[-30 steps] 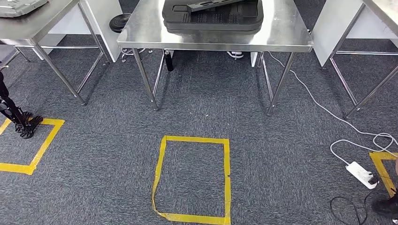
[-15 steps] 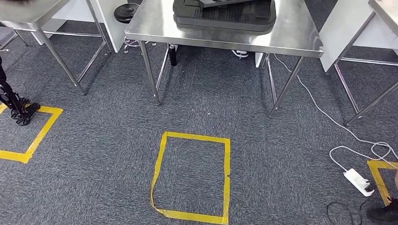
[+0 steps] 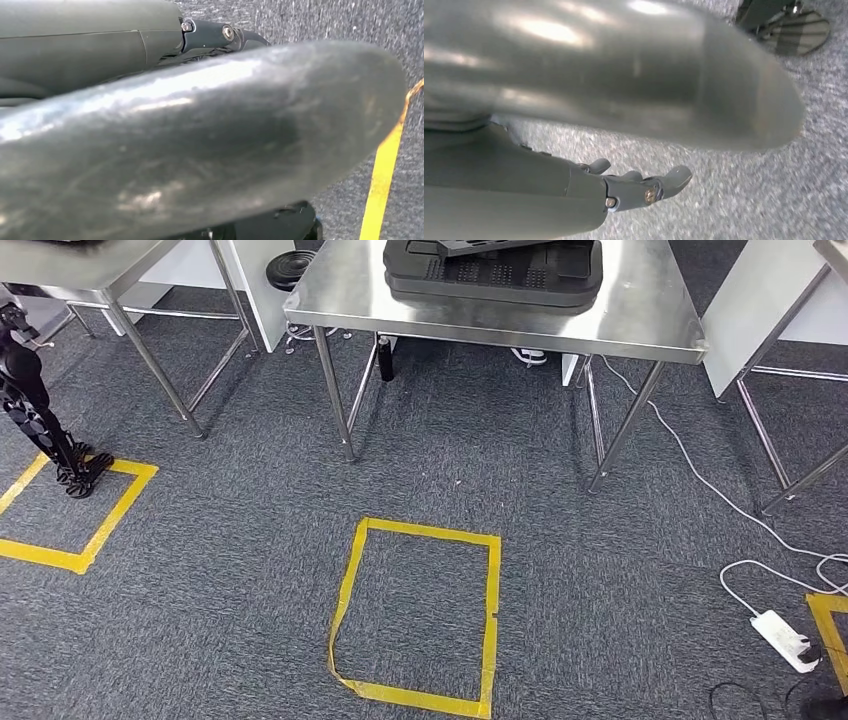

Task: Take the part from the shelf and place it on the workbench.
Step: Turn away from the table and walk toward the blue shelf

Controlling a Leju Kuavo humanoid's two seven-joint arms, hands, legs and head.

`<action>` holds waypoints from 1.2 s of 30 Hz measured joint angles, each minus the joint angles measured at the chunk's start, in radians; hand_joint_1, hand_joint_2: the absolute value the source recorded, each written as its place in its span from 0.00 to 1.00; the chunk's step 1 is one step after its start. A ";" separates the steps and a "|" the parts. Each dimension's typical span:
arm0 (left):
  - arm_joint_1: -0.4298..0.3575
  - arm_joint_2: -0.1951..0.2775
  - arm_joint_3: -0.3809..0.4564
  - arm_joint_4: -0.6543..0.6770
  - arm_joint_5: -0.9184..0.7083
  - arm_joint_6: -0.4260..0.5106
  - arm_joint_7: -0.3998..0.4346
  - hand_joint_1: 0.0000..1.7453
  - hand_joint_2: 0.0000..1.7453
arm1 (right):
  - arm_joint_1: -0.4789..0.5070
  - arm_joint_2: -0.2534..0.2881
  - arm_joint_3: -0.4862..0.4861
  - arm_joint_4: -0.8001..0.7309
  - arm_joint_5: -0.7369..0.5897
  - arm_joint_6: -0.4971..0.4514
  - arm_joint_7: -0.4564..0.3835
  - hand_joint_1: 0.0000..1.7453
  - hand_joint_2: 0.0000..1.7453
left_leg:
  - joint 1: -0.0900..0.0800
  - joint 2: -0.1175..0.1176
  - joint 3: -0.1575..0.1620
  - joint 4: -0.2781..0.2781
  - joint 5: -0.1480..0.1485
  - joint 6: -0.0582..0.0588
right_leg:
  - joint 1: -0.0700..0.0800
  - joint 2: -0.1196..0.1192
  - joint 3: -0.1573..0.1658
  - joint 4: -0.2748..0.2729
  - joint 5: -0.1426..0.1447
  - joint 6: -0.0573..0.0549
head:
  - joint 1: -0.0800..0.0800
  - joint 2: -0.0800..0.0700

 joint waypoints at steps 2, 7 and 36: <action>0.000 0.000 0.000 0.000 0.001 -0.002 0.001 0.00 0.00 | 0.002 0.000 0.001 0.000 0.014 -0.001 0.000 0.00 0.00 | 0.003 0.009 -0.052 0.128 -0.075 -0.009 | 0.000 -0.010 0.000 0.001 0.002 -0.005 | -0.004 0.000; 0.001 0.001 0.000 0.001 0.009 -0.003 -0.002 0.00 0.00 | 0.002 0.004 0.002 0.000 0.029 -0.001 0.000 0.00 0.75 | 0.009 0.038 -0.017 0.097 -0.031 -0.016 | -0.001 -0.040 0.006 0.003 -0.002 0.000 | -0.005 0.000; 0.003 -0.008 -0.016 0.001 -0.023 0.073 0.006 0.00 0.00 | 0.004 0.011 0.004 0.001 0.051 -0.002 0.001 0.00 1.00 | 0.011 0.024 -0.099 0.193 -0.064 -0.018 | -0.002 -0.057 0.016 -0.003 -0.011 -0.006 | -0.011 0.000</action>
